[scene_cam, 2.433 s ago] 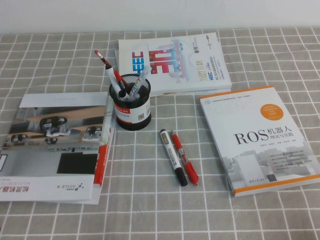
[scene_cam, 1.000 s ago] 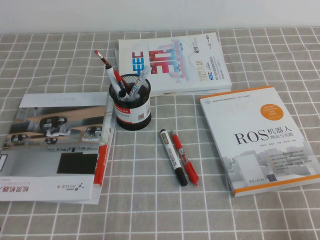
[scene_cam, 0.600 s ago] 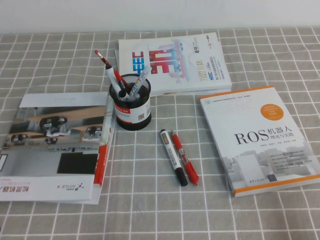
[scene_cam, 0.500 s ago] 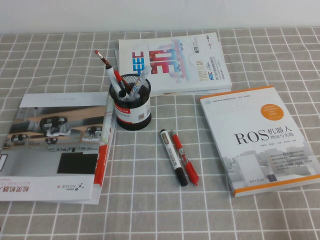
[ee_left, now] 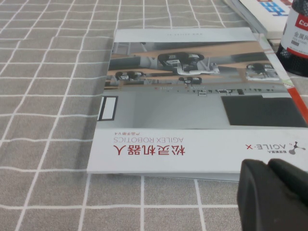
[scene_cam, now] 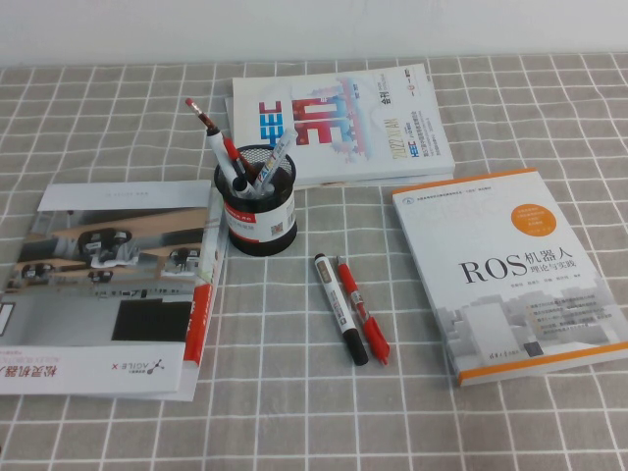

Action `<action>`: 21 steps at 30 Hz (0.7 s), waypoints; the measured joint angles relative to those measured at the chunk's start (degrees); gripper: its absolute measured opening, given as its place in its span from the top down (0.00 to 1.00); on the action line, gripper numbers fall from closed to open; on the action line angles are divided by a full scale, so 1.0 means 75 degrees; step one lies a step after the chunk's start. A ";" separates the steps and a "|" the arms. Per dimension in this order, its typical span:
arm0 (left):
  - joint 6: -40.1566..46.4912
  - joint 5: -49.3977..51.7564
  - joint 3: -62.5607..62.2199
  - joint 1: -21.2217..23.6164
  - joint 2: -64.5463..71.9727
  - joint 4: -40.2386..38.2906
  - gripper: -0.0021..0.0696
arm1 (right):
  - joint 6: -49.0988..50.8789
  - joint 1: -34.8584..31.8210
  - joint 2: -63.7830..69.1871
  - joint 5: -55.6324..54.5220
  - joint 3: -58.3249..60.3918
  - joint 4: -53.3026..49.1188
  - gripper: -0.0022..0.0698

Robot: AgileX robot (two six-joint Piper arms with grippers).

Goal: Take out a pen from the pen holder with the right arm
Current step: 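Take a marker out of the pen holder and lay it on the table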

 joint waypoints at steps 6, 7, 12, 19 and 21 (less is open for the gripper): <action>0.0000 0.0000 0.0000 0.0000 0.0000 0.0000 0.98 | -0.0688 0.0000 0.1817 0.0457 -0.1263 -0.0105 0.99; 0.0000 0.0000 0.0000 0.0000 0.0000 0.0000 0.98 | -0.0775 0.0000 0.2041 0.0475 -0.1391 -0.0105 0.99; 0.0000 0.0000 0.0000 0.0000 0.0000 0.0000 0.98 | -0.1592 0.0303 0.3222 -0.0045 -0.1703 0.0421 0.99; 0.0000 0.0000 0.0000 0.0000 0.0000 0.0000 0.98 | -0.1855 0.2488 0.4857 -0.2001 -0.1722 0.0628 0.99; 0.0000 0.0000 0.0000 0.0000 0.0000 0.0000 0.98 | -0.1873 0.3377 0.5498 -0.2756 -0.1891 0.0648 0.99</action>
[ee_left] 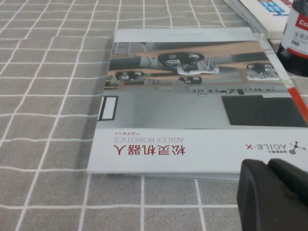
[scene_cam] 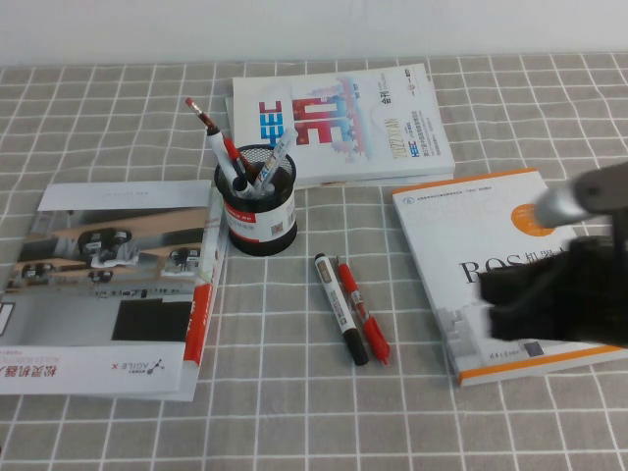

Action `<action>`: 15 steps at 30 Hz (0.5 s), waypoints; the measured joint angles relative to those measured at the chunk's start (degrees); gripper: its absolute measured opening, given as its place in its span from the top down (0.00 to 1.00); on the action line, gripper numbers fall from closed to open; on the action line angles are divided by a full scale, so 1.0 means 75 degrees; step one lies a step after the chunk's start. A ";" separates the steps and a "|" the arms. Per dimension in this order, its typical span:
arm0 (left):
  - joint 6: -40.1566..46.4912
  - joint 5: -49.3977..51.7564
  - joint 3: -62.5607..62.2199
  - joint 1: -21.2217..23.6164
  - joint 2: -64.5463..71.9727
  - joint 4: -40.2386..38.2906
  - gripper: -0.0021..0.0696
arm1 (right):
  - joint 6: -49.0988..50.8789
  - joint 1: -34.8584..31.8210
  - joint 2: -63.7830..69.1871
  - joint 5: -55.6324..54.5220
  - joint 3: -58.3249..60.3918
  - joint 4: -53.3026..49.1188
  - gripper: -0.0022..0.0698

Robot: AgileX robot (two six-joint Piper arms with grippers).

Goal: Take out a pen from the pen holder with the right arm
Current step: 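Take a marker out of the pen holder and lay it on the table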

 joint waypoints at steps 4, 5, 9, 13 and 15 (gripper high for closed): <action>0.0000 0.0000 0.0000 0.0000 0.0000 0.0000 0.98 | -0.0427 0.1170 0.1160 -0.0752 -0.0759 0.0030 0.99; 0.0000 0.0000 0.0000 0.0000 0.0000 0.0000 0.98 | -0.0642 0.1393 0.1461 -0.0816 -0.0977 0.0030 0.99; 0.0000 0.0000 0.0000 0.0000 0.0000 0.0000 0.98 | -0.1458 0.1985 0.2551 -0.0995 -0.2100 0.0061 0.99; 0.0000 0.0000 0.0000 0.0000 0.0000 0.0000 0.98 | -0.2239 0.2240 0.3401 -0.1528 -0.2781 -0.0066 0.93; 0.0000 0.0000 0.0000 0.0000 0.0000 0.0000 0.98 | -0.2351 0.2280 0.3737 -0.1956 -0.2910 -0.0463 0.85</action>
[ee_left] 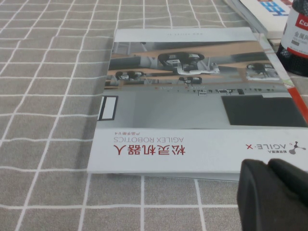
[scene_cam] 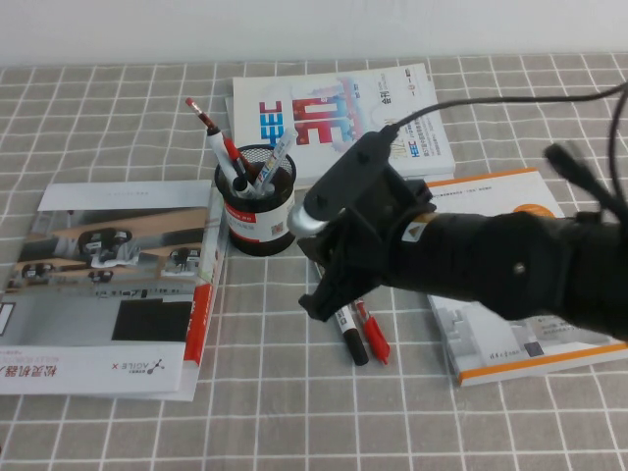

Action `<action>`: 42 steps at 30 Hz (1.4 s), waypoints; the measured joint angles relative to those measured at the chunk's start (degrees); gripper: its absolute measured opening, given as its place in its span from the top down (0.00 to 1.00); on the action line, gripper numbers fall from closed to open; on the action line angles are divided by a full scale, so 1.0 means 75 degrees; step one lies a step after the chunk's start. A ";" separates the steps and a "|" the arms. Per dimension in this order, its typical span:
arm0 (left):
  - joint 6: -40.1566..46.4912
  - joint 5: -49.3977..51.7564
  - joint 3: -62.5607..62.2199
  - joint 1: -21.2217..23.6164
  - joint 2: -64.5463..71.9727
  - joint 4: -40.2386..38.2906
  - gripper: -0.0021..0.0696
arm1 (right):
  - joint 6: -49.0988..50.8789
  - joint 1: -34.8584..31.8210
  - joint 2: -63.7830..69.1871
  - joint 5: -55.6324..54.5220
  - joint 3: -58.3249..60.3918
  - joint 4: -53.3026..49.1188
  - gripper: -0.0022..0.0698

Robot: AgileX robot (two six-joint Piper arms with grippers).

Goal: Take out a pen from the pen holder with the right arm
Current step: 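Take a marker out of the pen holder and lay it on the table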

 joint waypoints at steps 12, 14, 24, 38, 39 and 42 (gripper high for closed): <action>0.0000 0.0000 0.0000 0.0000 0.0000 0.0000 0.98 | 0.3229 -0.0092 0.1491 -0.3935 -0.0068 -0.3878 0.37; 0.0000 0.0000 0.0000 0.0000 0.0000 0.0000 0.98 | 0.4090 -0.0212 0.1707 -0.4658 -0.0114 -0.4952 0.37; 0.0000 0.0000 0.0000 0.0000 0.0000 0.0000 0.98 | 0.5600 -0.0400 0.2558 -0.5514 -0.0937 -0.6840 0.36; 0.0000 0.0000 0.0000 0.0000 0.0000 0.0000 0.98 | 0.5518 -0.0400 0.3339 -0.5204 -0.1982 -0.7382 0.39; 0.0000 0.0000 0.0000 0.0000 0.0000 0.0000 0.98 | 0.5487 -0.0400 0.3407 -0.5103 -0.2048 -0.7382 0.40; 0.0000 0.0000 0.0000 0.0000 0.0000 0.0000 0.98 | 0.5406 -0.0400 0.3553 -0.4889 -0.2209 -0.7411 0.40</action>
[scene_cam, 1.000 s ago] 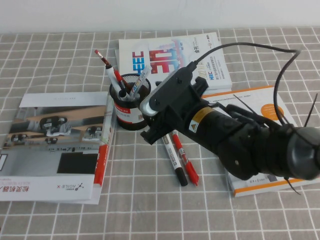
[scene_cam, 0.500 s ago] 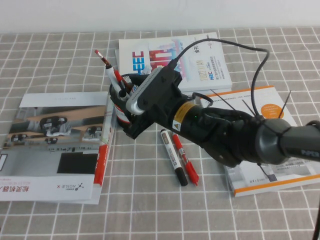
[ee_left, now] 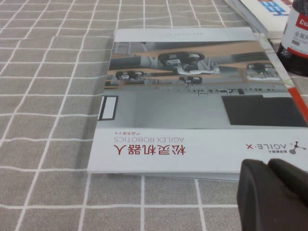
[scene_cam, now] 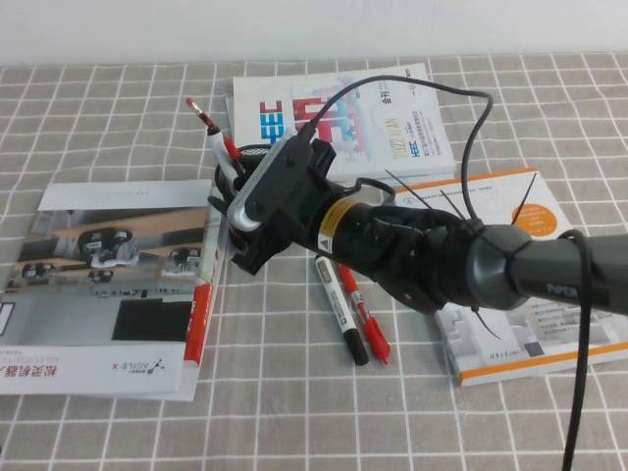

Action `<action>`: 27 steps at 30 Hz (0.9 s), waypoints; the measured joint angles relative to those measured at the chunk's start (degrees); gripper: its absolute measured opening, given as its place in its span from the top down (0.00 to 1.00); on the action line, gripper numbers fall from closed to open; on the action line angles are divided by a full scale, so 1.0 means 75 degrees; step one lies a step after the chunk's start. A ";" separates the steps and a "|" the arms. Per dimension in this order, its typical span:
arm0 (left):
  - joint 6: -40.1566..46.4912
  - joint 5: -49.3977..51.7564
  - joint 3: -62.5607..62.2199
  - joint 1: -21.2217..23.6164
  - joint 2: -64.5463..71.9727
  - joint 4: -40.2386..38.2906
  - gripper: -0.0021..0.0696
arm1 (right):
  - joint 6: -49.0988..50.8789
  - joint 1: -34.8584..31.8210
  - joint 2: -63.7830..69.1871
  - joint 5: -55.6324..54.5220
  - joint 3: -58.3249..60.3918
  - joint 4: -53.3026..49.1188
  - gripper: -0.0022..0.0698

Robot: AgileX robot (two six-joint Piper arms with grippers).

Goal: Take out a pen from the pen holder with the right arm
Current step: 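Take a marker out of the pen holder and lay it on the table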

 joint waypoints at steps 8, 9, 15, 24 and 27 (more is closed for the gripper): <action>0.0000 0.0000 0.0000 0.0000 0.0000 0.0000 0.98 | -0.0096 -0.0019 0.0139 0.0181 -0.0061 0.0000 0.40; 0.0000 0.0000 0.0000 0.0000 0.0000 0.0000 0.98 | -0.0095 -0.0028 0.0154 0.0181 -0.0088 0.0014 0.40; 0.0000 0.0000 0.0000 0.0000 0.0000 0.0000 0.98 | -0.0095 -0.0098 0.0381 0.0317 -0.0409 0.0273 0.42; 0.0000 0.0000 0.0000 0.0000 0.0000 0.0000 0.98 | -0.0095 -0.0108 0.0445 0.0340 -0.0485 0.0317 0.46; 0.0000 0.0000 0.0000 0.0000 0.0000 0.0000 0.98 | -0.0095 -0.0108 0.0445 0.0254 -0.0485 0.0317 0.53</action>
